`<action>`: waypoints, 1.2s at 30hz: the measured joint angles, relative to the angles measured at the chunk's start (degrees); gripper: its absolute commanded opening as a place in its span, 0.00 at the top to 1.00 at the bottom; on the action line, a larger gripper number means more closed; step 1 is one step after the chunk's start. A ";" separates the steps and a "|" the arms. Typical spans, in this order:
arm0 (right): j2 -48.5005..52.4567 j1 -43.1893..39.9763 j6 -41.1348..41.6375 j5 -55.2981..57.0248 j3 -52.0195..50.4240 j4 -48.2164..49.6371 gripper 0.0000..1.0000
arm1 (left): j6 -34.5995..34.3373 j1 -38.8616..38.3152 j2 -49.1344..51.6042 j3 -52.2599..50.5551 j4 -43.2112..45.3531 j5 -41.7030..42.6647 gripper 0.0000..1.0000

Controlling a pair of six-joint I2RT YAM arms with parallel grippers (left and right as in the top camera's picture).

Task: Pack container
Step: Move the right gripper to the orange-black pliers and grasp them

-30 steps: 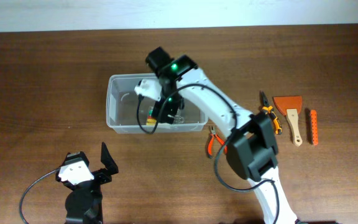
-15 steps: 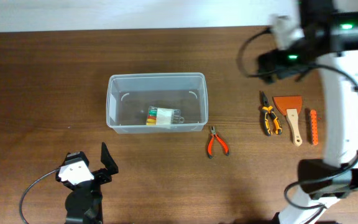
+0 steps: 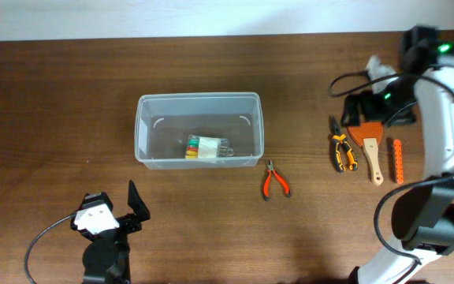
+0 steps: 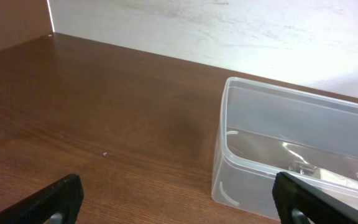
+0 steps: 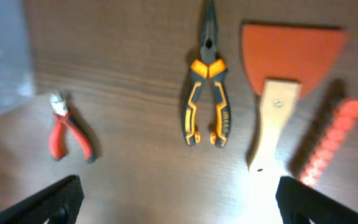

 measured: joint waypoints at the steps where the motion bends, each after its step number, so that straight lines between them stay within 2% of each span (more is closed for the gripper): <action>1: -0.02 0.70 0.13 0.68 -3.78 2.69 0.00 | 0.00 0.00 0.00 0.00 0.02 0.02 0.01; 4: -0.66 2.97 1.36 3.15 -14.12 9.44 0.00 | 0.00 0.00 0.02 0.00 0.02 0.00 0.01; 9: -1.07 5.05 2.95 5.46 -22.71 13.35 0.00 | 0.00 0.00 0.00 0.00 0.00 0.00 0.01; 11: -1.09 5.09 3.23 6.03 -23.82 13.94 0.04 | 0.00 0.00 0.00 0.00 0.00 0.00 0.01; 13: -1.20 5.07 3.15 6.43 -23.96 14.25 0.16 | 0.00 0.00 0.00 0.00 0.00 0.00 0.01; 14: -1.38 5.07 3.32 6.60 -23.98 14.45 0.20 | 0.00 0.00 0.00 0.00 0.00 0.00 0.01; 17: -1.70 5.07 2.89 7.08 -24.02 15.43 0.23 | 0.00 0.00 0.00 0.00 0.00 0.00 0.01; 28: -1.70 5.09 2.99 7.37 -27.74 22.58 0.25 | 0.00 0.00 0.00 0.00 0.00 0.00 0.01; 32: -1.70 5.09 3.15 7.50 -29.27 24.96 0.40 | 0.00 0.00 0.00 0.00 0.00 0.00 0.01; 36: -1.70 5.09 3.06 7.52 -29.81 26.56 0.46 | 0.00 0.00 0.00 0.00 0.00 0.00 0.01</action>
